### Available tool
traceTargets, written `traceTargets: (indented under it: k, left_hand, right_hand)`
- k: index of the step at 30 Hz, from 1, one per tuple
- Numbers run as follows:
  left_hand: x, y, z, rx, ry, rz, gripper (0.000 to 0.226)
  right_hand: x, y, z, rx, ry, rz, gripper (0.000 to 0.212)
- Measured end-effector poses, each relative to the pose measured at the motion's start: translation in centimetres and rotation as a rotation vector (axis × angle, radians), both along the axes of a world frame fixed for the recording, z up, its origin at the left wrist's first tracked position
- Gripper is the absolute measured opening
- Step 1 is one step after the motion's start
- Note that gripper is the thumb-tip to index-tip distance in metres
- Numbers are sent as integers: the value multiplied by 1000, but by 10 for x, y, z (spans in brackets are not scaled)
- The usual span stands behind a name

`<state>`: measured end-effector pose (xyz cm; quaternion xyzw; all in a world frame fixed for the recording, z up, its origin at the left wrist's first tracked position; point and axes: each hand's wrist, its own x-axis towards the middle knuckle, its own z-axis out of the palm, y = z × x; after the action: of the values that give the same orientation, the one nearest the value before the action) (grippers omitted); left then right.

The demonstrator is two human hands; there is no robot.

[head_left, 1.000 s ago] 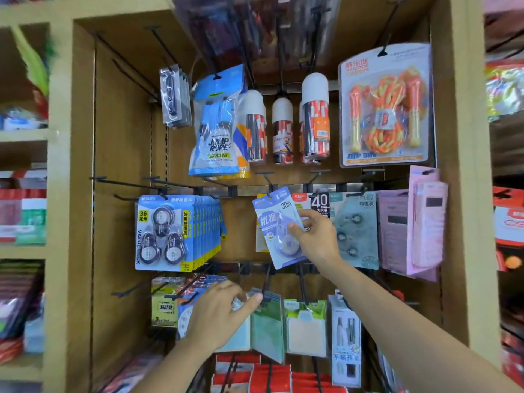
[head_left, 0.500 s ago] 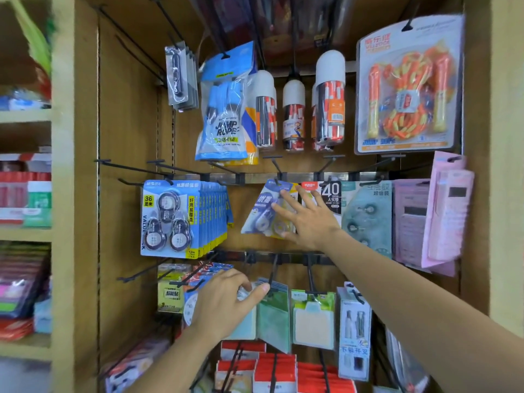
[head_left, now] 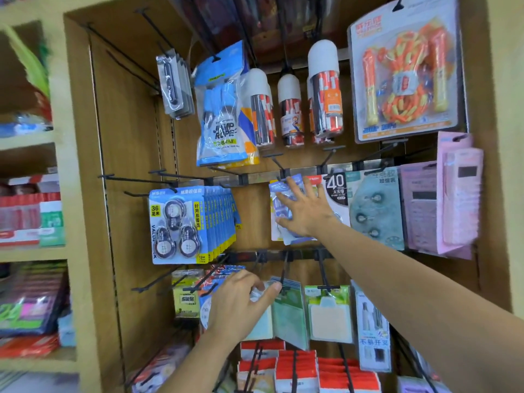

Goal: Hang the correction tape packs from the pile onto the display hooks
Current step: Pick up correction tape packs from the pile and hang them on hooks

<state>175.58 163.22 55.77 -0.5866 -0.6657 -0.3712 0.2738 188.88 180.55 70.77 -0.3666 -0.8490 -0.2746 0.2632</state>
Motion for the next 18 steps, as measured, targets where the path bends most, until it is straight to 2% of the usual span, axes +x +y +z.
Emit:
traceTargets:
  k: [6,10,13,18]
  left_hand:
    - [-3,3,-2,21,-20,-3,76]
    - [-3,2,-2,24,15,13,76]
    - [-1,1,0,43,25,7,75]
    - [-2,-1,10,-4,67,52,85]
  right_hand:
    - [3,13,14,-61,-156,-101,76]
    - [15,5,11,-117,-183,-9,73]
    - [36,-15,-7,-97,-92,160,62]
    - [78,-69,-49,-207,180,388,49]
